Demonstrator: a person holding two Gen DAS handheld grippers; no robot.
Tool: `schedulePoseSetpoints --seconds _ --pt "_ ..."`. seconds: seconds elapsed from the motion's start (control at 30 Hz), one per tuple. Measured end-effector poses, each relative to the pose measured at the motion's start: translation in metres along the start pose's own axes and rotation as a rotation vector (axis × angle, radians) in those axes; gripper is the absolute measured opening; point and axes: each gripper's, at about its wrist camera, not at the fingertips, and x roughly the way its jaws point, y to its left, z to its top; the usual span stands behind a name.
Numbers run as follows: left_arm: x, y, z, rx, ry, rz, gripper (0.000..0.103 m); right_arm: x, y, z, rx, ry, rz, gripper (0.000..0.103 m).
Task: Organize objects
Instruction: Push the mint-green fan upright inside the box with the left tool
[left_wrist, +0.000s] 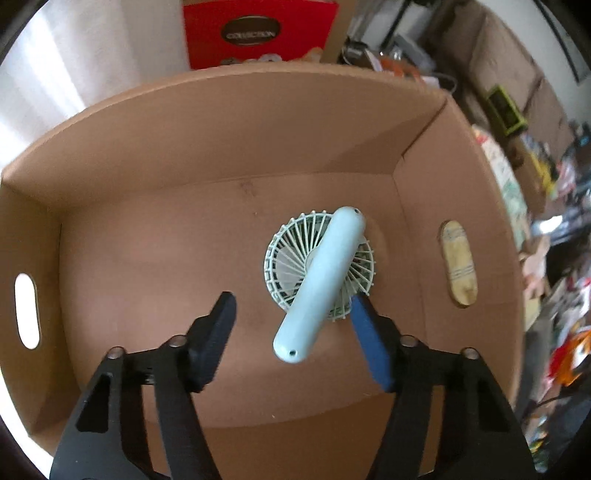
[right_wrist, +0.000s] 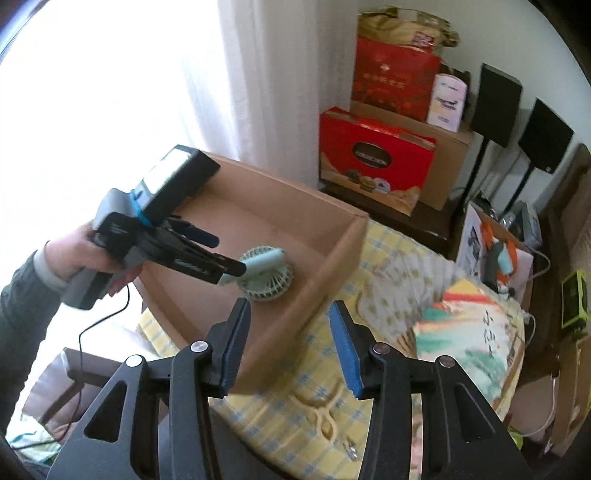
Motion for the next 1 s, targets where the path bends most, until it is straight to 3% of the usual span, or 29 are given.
schedulePoseSetpoints --seconds 0.17,0.2,0.3,0.47,0.6,1.0 --pt "0.007 -0.016 -0.001 0.047 0.010 0.005 0.040 -0.011 -0.017 -0.014 0.033 -0.013 0.008 0.045" --pt "0.010 -0.020 -0.002 0.060 0.018 0.013 0.032 -0.012 -0.019 -0.017 0.041 -0.014 0.011 0.045" --pt "0.013 -0.027 -0.002 0.098 0.027 0.061 0.022 -0.013 -0.026 -0.026 0.064 -0.011 0.021 0.045" --pt "0.011 -0.036 0.007 0.103 -0.007 0.095 0.022 -0.014 -0.040 -0.040 0.101 -0.006 0.024 0.045" --pt "0.012 -0.047 0.012 0.101 -0.010 0.062 0.022 -0.016 -0.048 -0.047 0.125 -0.007 0.023 0.045" --pt "0.028 -0.064 0.045 0.036 -0.031 0.067 0.022 -0.026 -0.059 -0.064 0.156 -0.014 0.023 0.046"
